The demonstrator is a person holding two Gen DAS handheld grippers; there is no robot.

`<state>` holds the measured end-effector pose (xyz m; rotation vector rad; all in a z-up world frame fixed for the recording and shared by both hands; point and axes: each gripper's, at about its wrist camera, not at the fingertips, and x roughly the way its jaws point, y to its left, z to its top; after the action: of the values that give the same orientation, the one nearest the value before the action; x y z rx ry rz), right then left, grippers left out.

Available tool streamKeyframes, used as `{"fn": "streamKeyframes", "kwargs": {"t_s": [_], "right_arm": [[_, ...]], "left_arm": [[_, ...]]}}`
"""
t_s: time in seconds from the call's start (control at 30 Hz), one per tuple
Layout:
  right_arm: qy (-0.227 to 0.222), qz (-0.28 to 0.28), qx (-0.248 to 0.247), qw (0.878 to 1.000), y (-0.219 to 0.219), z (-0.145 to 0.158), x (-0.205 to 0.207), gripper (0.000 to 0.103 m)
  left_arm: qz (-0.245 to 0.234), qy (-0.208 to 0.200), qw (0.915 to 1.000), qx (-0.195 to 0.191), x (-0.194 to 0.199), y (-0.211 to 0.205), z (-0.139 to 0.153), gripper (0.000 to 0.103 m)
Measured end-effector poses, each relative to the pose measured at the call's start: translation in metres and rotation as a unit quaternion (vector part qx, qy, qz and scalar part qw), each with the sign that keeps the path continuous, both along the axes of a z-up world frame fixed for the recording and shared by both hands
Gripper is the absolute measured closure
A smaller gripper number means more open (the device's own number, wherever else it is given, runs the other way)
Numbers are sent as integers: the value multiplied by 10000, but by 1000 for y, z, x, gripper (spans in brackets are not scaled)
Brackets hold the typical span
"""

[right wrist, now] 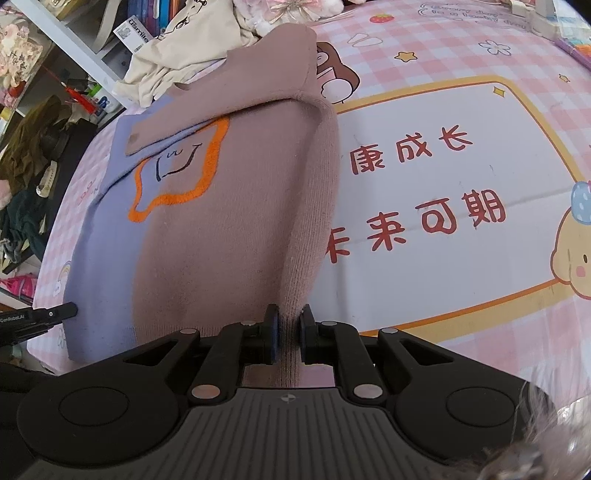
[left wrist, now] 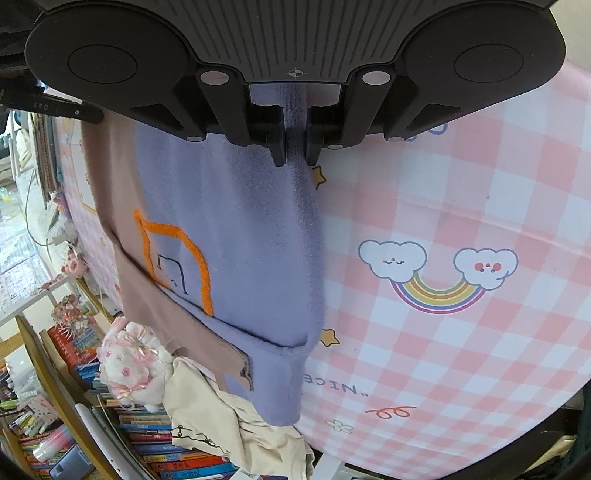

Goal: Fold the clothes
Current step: 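Hold the sweater hem closed in both grippers, then lift the sweater hem with both grippers toward the collar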

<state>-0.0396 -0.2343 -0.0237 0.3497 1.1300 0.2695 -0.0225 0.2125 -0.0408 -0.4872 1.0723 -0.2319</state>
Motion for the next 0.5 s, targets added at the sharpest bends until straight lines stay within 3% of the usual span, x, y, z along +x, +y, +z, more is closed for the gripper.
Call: {"fn": "streamKeyframes", "kwargs": {"t_s": [0.17, 0.33, 0.5], "right_arm": [[-44, 27, -10, 10000, 0, 0, -1, 93], [-38, 41, -40, 10000, 0, 1, -3, 94], [369, -186, 653, 9970, -23, 19, -18, 94]], "left_arm": [[-45, -18, 10000, 47, 1, -2, 1, 91], [-120, 66, 9998, 123, 0, -4, 3, 98], [-195, 314, 9978, -555, -15, 4, 16, 99]]}}
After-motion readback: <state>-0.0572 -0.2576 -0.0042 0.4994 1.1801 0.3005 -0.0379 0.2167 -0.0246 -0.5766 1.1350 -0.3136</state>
